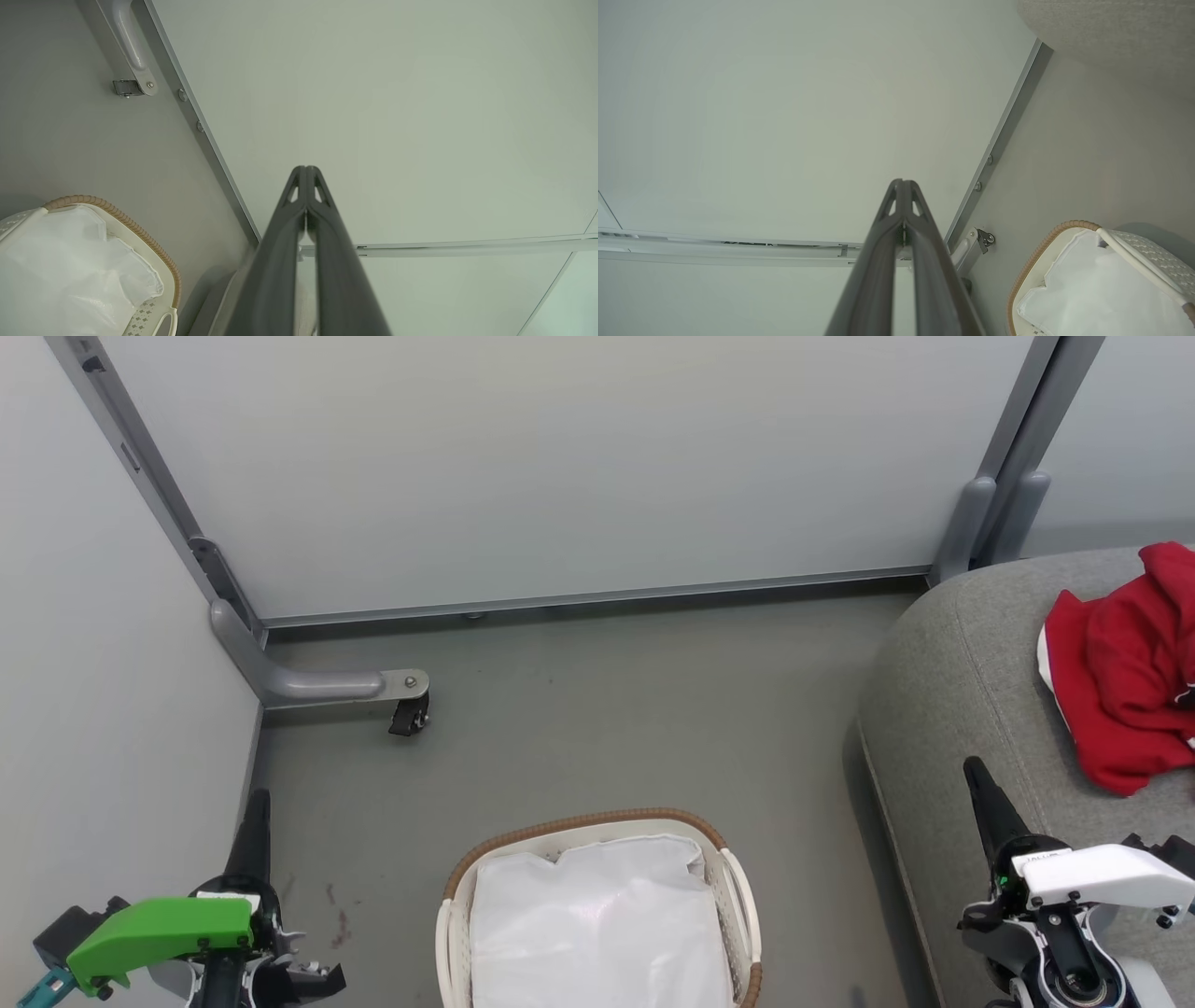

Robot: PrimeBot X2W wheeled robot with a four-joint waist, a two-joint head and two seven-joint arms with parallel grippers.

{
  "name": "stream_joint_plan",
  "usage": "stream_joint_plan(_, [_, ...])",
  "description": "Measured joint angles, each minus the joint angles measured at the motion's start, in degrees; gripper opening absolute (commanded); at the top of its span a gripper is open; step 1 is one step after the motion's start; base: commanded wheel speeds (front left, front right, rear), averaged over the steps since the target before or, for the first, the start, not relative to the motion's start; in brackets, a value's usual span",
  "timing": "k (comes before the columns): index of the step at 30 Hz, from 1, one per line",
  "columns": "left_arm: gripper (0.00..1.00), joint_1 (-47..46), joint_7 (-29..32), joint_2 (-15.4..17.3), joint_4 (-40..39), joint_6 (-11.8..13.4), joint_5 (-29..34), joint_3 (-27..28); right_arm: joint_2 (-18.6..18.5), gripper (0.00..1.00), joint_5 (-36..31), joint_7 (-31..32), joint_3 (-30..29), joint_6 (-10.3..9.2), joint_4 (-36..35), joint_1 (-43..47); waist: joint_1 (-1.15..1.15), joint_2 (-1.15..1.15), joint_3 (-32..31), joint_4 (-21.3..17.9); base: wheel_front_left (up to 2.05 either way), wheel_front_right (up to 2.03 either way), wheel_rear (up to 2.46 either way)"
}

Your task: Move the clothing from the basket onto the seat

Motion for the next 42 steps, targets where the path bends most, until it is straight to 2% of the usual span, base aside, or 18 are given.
stream_joint_plan(25, [0.0, -0.6, 2.5, 0.0, -1.5, 0.0, -9.1, 1.0, -0.1, 0.0, 10.2, 2.5, -1.0, -0.01, -1.2, 0.0, 0.0, 0.0, -0.3, -0.3, 0.0, 0.0, 0.0])
stream_joint_plan(42, [0.0, -0.7, 2.5, 0.0, -1.6, 0.0, -9.1, 1.1, -0.1, 0.0, 10.2, 2.5, -1.1, -0.01, -1.2, 0.0, 0.0, 0.0, -0.3, -0.3, 0.0, 0.0, 0.0])
